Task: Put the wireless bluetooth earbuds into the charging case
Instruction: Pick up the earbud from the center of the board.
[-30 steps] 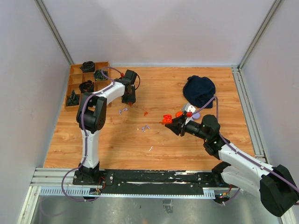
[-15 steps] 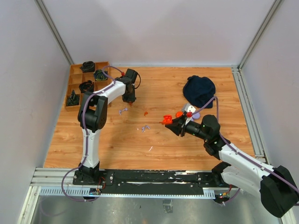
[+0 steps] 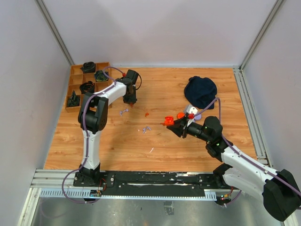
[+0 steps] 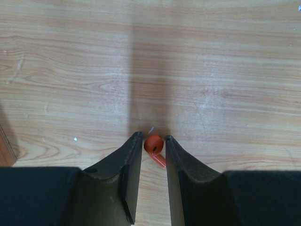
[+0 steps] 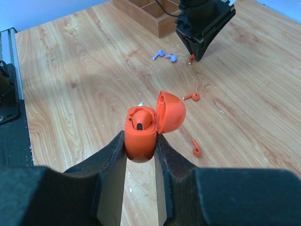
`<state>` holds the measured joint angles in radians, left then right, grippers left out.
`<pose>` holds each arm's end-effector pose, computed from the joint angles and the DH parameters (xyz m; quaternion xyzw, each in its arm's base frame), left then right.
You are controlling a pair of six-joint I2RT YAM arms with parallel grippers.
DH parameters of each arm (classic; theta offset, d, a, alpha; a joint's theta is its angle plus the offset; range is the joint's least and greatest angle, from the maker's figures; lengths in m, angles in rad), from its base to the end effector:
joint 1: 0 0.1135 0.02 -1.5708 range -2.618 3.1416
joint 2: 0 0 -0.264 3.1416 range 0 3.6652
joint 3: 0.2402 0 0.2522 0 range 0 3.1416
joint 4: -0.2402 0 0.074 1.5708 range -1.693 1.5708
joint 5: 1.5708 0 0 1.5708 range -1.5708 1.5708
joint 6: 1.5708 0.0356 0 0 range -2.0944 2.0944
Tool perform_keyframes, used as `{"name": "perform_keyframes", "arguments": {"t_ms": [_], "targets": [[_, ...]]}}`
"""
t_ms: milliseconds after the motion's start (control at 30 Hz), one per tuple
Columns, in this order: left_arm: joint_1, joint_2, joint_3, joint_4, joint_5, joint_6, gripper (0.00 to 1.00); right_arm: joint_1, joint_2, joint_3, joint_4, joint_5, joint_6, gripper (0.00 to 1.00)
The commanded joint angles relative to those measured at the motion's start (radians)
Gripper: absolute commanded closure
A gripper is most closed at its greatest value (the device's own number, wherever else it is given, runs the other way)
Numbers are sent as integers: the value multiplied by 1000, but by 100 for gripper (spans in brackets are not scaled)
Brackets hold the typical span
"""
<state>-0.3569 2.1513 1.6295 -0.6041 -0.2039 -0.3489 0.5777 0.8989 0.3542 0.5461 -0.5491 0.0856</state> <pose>0.4278 -0.1518 0.1659 -0.0186 0.9704 0.0173 0.2403 0.1579 0.1251 0.2447 -0.3517 0.6129 0.4029 0.5816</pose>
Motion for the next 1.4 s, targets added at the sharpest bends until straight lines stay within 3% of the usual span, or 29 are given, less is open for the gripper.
{"name": "perform_keyframes", "arguments": {"t_ms": [0,267,533,800,1167,1367], "targets": [[-8,20,-13,-53,22,16,69,8,-13,24,-6,6,-15,94],[-19,-32,-65,-52,35,16,79,8,-4,33,1,5,-14,94],[-39,-167,-168,-13,22,3,81,8,11,45,31,-4,2,94],[-105,-362,-272,59,-19,-8,81,7,64,53,108,-21,28,94],[-250,-679,-416,155,-102,-15,81,8,159,37,368,-119,83,95],[-325,-856,-516,251,-71,-15,80,7,188,74,380,-161,77,95]]}}
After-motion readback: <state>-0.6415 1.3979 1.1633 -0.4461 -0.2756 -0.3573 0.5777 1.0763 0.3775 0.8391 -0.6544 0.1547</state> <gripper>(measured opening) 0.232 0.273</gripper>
